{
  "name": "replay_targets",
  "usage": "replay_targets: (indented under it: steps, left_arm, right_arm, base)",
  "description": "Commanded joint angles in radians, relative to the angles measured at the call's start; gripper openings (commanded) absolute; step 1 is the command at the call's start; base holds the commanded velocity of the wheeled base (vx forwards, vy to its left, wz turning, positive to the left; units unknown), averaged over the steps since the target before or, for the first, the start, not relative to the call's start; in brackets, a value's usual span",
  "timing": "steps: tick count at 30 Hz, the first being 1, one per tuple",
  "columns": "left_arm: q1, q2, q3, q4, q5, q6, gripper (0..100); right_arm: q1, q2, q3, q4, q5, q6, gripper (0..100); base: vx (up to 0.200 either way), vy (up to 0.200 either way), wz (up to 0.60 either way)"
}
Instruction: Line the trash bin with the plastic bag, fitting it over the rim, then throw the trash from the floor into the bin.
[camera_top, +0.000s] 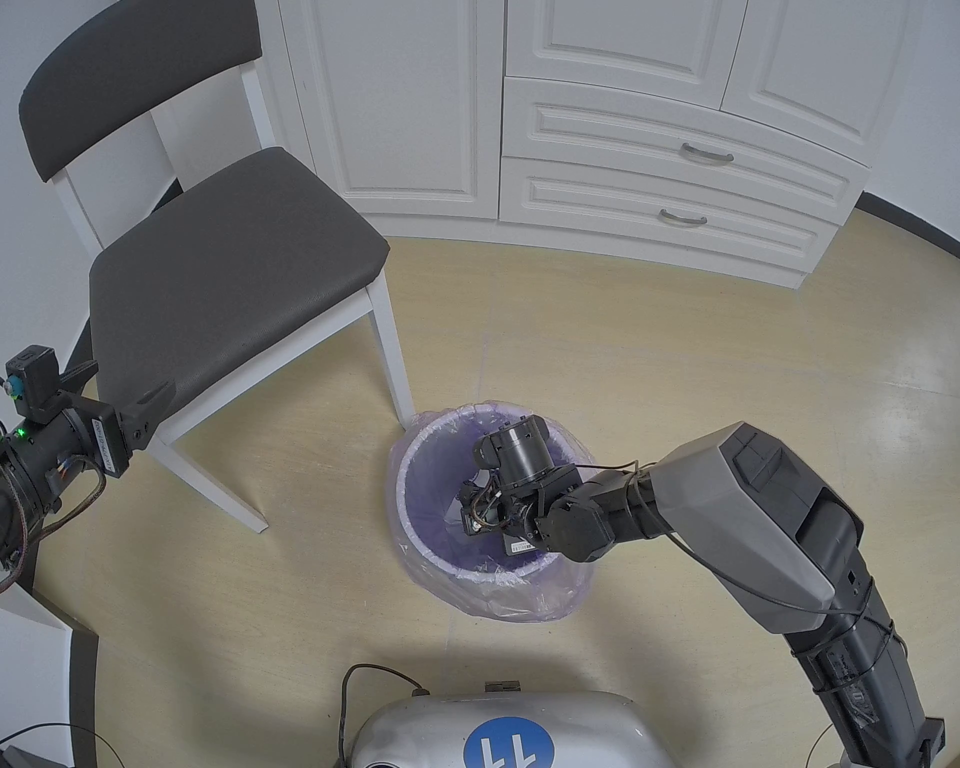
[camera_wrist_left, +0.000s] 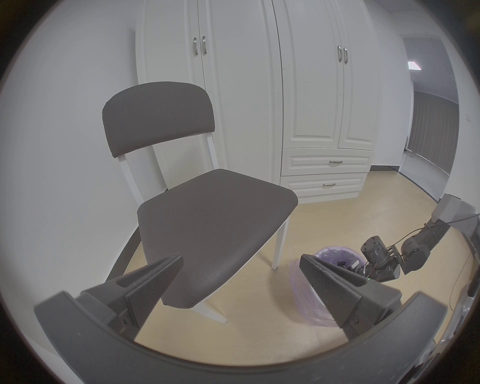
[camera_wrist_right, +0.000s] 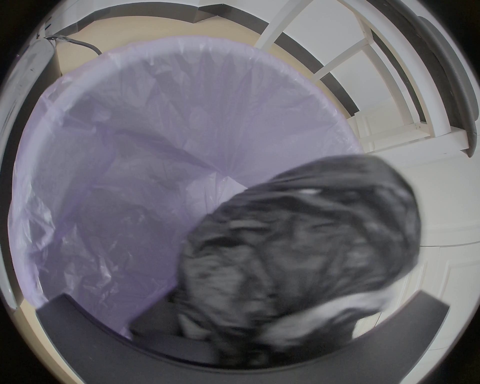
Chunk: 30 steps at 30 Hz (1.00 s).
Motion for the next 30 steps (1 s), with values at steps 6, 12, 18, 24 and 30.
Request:
replay_targets:
  steps: [6, 12, 18, 24, 30]
  left_arm:
    - [0.000, 0.001, 0.000, -0.002, 0.000, 0.000, 100]
    - [0.000, 0.000, 0.000, -0.002, 0.000, 0.000, 100]
    - [0.000, -0.003, 0.000, -0.002, 0.000, 0.000, 100]
    - [0.000, -0.008, 0.002, -0.002, 0.000, 0.000, 100]
    - [0.000, -0.011, 0.002, -0.002, 0.000, 0.000, 100]
  right_arm:
    - [0.002, 0.005, -0.017, -0.001, 0.000, -0.001, 100]
    - [0.008, 0.001, -0.058, 0.002, 0.000, -0.003, 100]
    - [0.019, -0.041, -0.144, 0.133, 0.002, 0.002, 100]
    - [0.025, -0.068, -0.159, 0.146, 0.002, 0.002, 100]
    - [0.036, -0.102, -0.158, 0.146, 0.002, 0.002, 100]
  base:
    - [0.000, 0.000, 0.00]
    - [0.000, 0.000, 0.00]
    - [0.000, 0.000, 0.00]
    - [0.000, 0.000, 0.00]
    - [0.000, 0.000, 0.00]
